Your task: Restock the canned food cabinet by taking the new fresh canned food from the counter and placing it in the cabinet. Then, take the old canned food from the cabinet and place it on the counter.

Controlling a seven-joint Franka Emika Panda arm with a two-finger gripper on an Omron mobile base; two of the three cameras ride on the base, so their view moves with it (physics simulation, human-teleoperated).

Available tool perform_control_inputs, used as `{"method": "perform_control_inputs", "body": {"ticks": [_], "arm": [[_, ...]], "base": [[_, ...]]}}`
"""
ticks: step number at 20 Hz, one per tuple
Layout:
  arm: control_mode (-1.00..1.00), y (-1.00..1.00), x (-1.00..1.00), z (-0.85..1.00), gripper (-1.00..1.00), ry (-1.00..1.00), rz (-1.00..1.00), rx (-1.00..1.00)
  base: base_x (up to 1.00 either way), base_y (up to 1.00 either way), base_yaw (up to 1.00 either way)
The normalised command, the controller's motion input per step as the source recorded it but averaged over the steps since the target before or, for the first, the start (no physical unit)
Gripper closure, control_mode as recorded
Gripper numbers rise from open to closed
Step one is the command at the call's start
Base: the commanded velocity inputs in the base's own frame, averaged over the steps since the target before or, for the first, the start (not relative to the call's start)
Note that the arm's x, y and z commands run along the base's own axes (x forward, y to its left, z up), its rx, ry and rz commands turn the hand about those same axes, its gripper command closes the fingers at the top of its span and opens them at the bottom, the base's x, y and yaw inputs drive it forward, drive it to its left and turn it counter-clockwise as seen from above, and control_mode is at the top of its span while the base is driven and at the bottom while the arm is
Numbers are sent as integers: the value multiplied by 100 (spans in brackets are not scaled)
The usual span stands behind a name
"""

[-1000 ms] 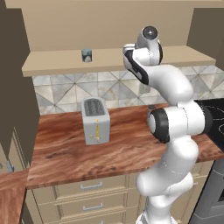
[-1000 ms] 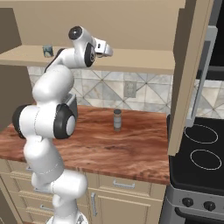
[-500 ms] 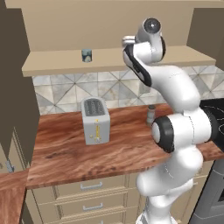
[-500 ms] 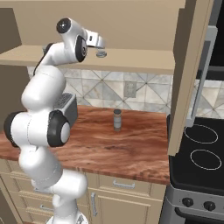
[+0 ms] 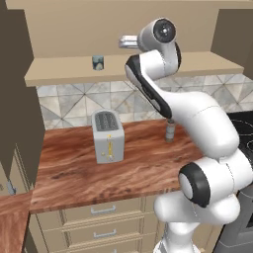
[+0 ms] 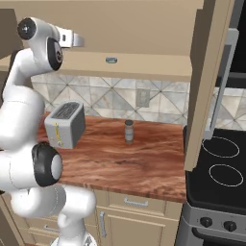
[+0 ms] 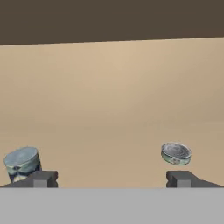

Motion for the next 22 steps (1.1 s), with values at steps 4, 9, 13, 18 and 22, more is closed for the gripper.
{"method": "perform_control_inputs", "body": {"ticks": [4, 9, 13, 18, 22], "arm": [[-100, 97, -11, 11, -100, 6, 24, 1], [-100, 59, 0, 0, -100, 30, 31, 3], [-100, 48, 4, 0, -100, 24, 22, -1], [-100, 35, 0, -38, -100, 14, 2, -15], [-100, 15, 0, -61, -100, 13, 0, -21]], "base": [[0, 0, 0], [0, 0, 0], [0, 0, 0], [0, 0, 0], [0, 0, 0]]}}
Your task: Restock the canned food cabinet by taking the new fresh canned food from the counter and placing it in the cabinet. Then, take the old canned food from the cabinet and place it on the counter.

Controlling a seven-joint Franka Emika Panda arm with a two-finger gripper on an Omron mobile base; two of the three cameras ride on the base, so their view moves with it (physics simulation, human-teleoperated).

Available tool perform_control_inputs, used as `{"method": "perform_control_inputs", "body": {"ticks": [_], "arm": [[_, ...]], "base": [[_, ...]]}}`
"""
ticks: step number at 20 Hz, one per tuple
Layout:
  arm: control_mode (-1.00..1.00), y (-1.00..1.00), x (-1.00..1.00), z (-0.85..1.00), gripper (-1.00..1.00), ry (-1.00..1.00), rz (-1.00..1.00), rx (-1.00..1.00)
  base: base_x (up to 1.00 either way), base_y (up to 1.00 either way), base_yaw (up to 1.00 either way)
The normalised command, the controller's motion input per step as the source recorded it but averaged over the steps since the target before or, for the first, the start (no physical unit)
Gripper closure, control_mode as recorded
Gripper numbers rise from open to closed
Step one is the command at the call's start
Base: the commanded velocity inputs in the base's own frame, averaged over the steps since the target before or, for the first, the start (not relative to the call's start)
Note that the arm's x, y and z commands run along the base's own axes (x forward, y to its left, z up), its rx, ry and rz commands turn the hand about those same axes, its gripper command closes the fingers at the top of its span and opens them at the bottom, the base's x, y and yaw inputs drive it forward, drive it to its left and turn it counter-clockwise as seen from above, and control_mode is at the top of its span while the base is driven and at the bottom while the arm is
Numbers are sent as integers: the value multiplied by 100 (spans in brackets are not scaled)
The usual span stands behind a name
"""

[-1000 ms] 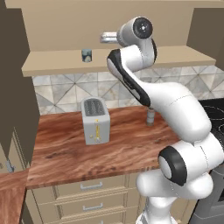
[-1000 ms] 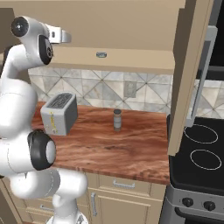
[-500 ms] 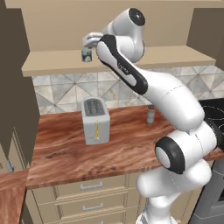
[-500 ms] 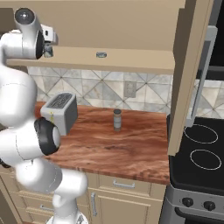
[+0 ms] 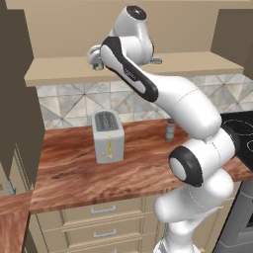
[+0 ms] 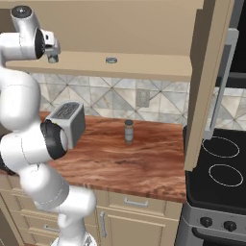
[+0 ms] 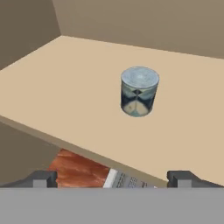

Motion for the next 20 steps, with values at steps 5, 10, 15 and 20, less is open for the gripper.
{"method": "perform_control_inputs", "body": {"ticks": [5, 10, 15, 20], "arm": [[-100, 12, 18, -27, -100, 2, 0, -11], [-100, 0, 31, -10, -100, 0, 0, -8], [-100, 0, 38, -20, -100, 0, 0, -8], [-100, 0, 29, -17, -100, 0, -1, 0]], "base": [[0, 0, 0], [0, 0, 0], [0, 0, 0], [0, 0, 0]]}}
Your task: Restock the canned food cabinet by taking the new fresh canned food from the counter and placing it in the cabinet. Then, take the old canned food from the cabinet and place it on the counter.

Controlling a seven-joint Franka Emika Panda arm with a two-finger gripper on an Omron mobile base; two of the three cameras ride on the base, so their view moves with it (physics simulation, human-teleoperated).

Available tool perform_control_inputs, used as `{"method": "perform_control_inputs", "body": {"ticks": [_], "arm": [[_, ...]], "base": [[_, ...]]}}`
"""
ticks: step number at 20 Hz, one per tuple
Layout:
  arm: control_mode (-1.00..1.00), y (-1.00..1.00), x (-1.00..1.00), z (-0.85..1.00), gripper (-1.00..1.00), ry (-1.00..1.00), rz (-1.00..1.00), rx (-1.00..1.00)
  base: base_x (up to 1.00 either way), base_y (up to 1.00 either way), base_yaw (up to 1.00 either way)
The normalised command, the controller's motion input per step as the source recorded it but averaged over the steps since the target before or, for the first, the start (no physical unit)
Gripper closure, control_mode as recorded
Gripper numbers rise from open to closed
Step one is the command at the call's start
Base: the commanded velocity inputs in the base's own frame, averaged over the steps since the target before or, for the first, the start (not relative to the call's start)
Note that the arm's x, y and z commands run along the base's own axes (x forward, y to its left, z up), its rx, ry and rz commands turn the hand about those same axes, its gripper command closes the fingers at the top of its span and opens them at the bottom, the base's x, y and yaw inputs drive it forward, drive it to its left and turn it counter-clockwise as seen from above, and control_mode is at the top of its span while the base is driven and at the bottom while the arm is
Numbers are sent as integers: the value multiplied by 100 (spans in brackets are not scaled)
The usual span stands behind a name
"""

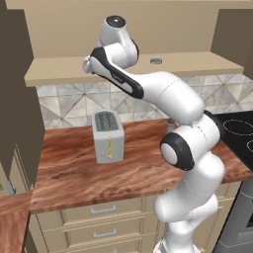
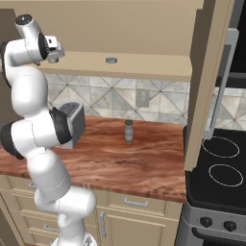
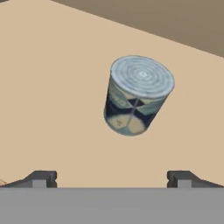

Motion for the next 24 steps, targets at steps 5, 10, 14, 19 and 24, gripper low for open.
{"method": "perform_control_inputs", "body": {"ticks": [5, 10, 14, 19, 24], "arm": [[-100, 0, 27, -8, -100, 0, 0, 0], [-100, 0, 31, -4, -100, -4, -1, 0], [-100, 3, 29, -1, -100, -4, -2, 0], [-100, 5, 24, 0, -100, -4, -2, 0], [-100, 9, 18, -1, -100, -1, -3, 1]], "base": [[0, 0, 0], [0, 0, 0], [0, 0, 0], [0, 0, 0], [0, 0, 0]]}}
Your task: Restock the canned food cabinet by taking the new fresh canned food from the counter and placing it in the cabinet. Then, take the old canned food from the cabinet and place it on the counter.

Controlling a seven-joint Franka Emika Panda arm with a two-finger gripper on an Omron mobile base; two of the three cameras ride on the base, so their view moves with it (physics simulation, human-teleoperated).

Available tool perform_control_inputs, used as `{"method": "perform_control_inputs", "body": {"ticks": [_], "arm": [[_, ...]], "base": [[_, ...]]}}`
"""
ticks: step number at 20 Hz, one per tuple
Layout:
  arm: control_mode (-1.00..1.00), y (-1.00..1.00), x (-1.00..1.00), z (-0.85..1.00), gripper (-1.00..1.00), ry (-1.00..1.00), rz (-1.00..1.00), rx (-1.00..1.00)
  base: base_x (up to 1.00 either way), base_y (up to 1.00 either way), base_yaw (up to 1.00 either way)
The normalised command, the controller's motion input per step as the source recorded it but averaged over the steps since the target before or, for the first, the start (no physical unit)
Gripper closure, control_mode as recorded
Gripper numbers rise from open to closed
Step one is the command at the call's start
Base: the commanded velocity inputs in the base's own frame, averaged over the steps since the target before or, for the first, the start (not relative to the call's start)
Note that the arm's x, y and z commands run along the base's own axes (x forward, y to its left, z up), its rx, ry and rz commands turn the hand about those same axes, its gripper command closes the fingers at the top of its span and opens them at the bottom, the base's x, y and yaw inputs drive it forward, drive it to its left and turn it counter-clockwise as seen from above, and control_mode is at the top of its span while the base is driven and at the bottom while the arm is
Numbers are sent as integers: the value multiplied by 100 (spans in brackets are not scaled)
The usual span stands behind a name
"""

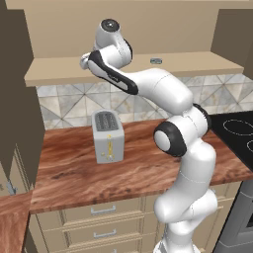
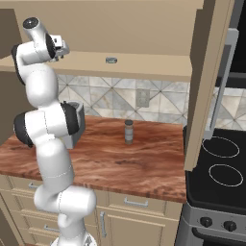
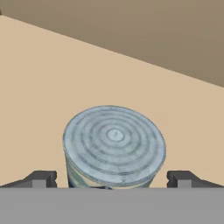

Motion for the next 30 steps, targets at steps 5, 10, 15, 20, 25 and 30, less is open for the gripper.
{"method": "perform_control_inputs", "body": {"ticks": [5, 10, 15, 20, 25, 30], "arm": [[-100, 4, 8, -7, 100, 0, -2, 0], [-100, 0, 0, -2, 100, 0, 0, 0], [-100, 0, -15, 0, 100, 0, 0, 0], [-100, -15, -97, 0, 100, -2, 0, 0], [-100, -35, -100, 1, 100, -6, 0, 3], [-100, -57, -100, 1, 100, -2, 0, 9]], "base": [[0, 0, 0], [0, 0, 0], [0, 0, 0], [0, 0, 0], [0, 0, 0], [0, 0, 0]]}}
